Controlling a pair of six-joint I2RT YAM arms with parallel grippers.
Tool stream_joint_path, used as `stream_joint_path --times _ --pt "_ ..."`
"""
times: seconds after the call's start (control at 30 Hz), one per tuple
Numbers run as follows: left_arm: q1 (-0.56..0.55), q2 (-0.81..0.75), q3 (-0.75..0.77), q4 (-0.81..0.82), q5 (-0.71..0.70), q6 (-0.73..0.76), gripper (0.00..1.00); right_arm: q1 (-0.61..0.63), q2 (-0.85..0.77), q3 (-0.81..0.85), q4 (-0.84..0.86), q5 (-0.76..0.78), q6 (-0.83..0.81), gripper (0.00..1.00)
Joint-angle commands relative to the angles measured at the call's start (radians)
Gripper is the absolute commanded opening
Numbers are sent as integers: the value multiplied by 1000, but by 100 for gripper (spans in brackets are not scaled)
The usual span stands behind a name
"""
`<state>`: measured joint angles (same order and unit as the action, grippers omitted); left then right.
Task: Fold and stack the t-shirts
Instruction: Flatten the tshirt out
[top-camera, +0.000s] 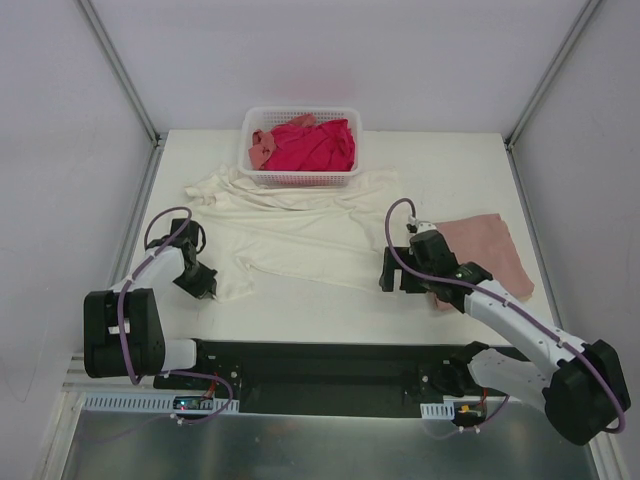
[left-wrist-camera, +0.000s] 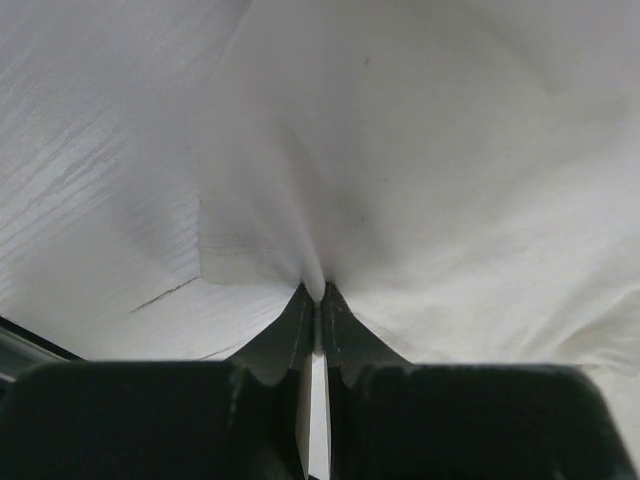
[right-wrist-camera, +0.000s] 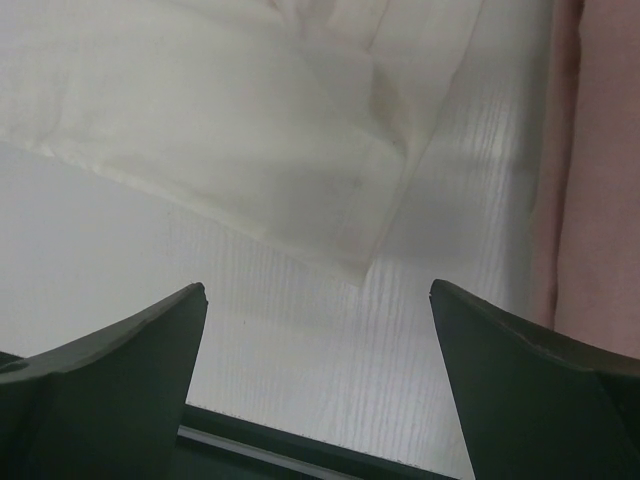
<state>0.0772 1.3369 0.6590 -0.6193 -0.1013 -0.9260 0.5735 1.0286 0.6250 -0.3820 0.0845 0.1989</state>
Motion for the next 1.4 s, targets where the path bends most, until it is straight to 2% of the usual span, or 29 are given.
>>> stream_joint_path --times 0.0,0.17,0.23,0.33,0.43,0.6,0.7,0.77,0.8,0.9,1.07,1.2,1.37 --pt "-7 -25 -65 56 -49 32 0 0 33 -27 -1 -107 27 97" --pt "-8 -117 -84 58 -49 47 0 9 126 -19 23 -114 28 83" --pt "-8 -145 -90 58 -43 56 0 22 160 10 32 -123 30 74" --pt "-7 -180 -99 58 -31 62 0 43 229 63 -10 -33 39 64" --pt "-5 -223 -113 58 -28 69 0 48 271 77 -46 37 42 58" --pt "-8 -277 -131 56 -9 81 0 52 347 79 -41 47 62 44" --pt "-7 -323 -145 56 -14 75 0 69 390 82 -41 46 79 42" --pt "-7 -340 -150 56 0 70 0 87 402 81 -49 53 89 36" --pt "-8 -361 -156 55 8 69 0 94 400 78 -55 69 103 23" --pt "-7 -431 -168 41 25 47 0 123 360 73 -96 95 115 2" --pt "-7 -603 -134 -117 -38 -3 0 172 225 70 -219 106 122 1" --pt "-7 -802 -87 -252 -92 -31 0 196 143 61 -273 -3 116 1" --pt "-8 -949 -30 -364 -81 -95 0 258 78 73 -389 -75 119 1"
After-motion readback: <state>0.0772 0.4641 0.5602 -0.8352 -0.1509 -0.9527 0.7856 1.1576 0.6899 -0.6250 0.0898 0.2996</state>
